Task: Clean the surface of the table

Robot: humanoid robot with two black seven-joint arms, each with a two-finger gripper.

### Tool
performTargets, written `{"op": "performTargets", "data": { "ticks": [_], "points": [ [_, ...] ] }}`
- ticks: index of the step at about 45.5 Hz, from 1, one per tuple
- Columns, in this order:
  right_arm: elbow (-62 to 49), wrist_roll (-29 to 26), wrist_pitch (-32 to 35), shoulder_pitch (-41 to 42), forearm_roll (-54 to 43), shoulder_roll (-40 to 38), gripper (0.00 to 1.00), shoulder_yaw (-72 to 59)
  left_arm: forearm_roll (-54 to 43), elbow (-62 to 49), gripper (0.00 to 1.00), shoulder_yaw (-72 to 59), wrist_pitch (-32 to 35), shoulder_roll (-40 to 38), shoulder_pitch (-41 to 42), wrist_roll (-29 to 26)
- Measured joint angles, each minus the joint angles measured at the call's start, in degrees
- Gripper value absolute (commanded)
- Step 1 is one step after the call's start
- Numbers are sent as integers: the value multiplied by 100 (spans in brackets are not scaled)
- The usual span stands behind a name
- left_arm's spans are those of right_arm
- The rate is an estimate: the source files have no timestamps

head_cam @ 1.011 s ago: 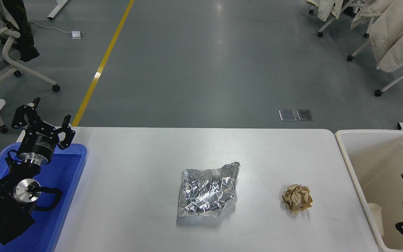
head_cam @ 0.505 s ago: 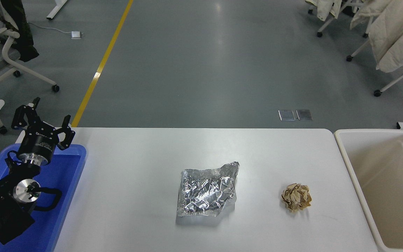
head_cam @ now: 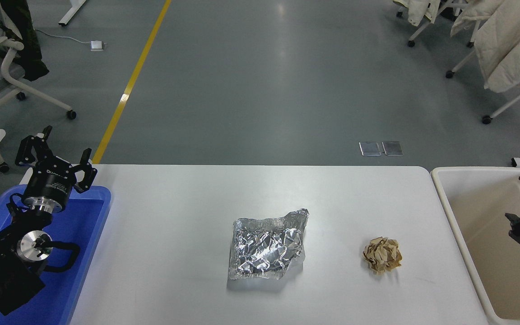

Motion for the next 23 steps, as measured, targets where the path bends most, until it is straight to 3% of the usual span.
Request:
{"op": "performTargets", "data": {
  "ticks": [23],
  "points": [
    [281, 1123, 666, -66, -862, 1584, 100, 744, 0, 0, 100, 0, 0, 1, -3, 0]
  ]
}}
